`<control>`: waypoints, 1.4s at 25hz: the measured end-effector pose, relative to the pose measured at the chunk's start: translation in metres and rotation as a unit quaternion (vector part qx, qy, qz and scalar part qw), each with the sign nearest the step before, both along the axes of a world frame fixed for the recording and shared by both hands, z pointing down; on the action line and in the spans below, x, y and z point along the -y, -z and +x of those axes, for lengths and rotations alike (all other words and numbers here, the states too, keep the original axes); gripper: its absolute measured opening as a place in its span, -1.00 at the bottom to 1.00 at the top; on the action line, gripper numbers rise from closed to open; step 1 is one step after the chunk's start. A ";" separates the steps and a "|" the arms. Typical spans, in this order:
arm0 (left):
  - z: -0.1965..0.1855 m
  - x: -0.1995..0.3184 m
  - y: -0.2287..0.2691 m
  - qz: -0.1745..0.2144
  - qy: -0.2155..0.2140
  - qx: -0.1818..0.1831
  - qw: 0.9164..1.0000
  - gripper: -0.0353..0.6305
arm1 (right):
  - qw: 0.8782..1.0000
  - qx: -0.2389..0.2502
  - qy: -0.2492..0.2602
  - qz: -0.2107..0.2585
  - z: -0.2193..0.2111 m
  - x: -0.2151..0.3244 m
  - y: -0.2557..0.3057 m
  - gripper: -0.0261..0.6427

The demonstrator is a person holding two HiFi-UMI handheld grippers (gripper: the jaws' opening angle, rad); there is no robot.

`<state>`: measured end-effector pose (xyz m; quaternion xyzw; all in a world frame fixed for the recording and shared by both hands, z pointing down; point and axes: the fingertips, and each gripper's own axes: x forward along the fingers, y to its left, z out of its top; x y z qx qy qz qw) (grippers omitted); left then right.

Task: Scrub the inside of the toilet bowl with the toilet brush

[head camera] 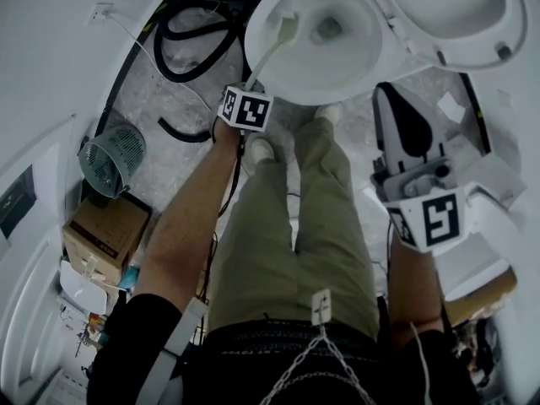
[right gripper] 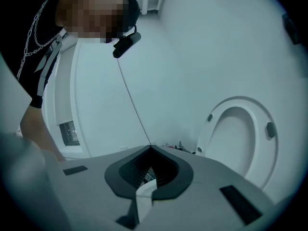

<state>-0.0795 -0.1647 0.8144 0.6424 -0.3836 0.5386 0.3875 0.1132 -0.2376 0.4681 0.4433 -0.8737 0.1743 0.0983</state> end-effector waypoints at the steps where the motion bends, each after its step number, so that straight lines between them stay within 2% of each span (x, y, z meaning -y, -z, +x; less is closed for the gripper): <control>1: 0.008 -0.001 0.002 -0.001 -0.004 -0.008 1.000 -0.89 | 1.000 0.000 -0.001 0.000 0.002 0.001 -0.001 -0.91; 3: 0.023 -0.005 0.003 -0.012 -0.005 -0.020 1.000 -0.89 | 1.000 0.000 -0.002 0.000 0.005 0.005 -0.003 -0.91; 5: 0.037 -0.013 0.003 -0.038 0.006 -0.030 0.999 -0.89 | 1.000 0.001 -0.005 0.000 0.010 0.010 -0.005 -0.91; 8: 0.060 -0.041 -0.007 -0.094 0.040 -0.053 0.993 -0.89 | 1.000 0.002 -0.010 -0.001 0.018 0.018 -0.005 -0.91; 11: 0.069 -0.059 -0.019 -0.125 0.064 -0.061 0.988 -0.89 | 1.000 0.003 -0.010 -0.001 0.025 0.024 -0.005 -0.91; 15: 0.061 -0.037 -0.028 -0.110 0.068 -0.034 0.991 -0.89 | 1.000 0.000 -0.006 -0.003 0.038 0.036 -0.009 -0.91; 20: 0.072 -0.030 -0.038 -0.150 0.111 -0.044 0.981 -0.89 | 1.000 0.000 0.004 -0.008 0.047 0.048 -0.013 -0.91; 26: 0.072 -0.002 -0.044 -0.147 0.131 -0.043 0.980 -0.89 | 1.000 0.002 0.004 -0.014 0.058 0.057 -0.020 -0.91; 32: 0.074 0.022 -0.052 -0.134 0.117 -0.031 0.984 -0.89 | 1.000 -0.008 0.007 -0.007 0.075 0.061 -0.030 -0.91; 35: 0.087 0.026 -0.056 -0.148 0.123 -0.039 0.981 -0.89 | 1.000 -0.007 0.008 -0.002 0.081 0.062 -0.032 -0.91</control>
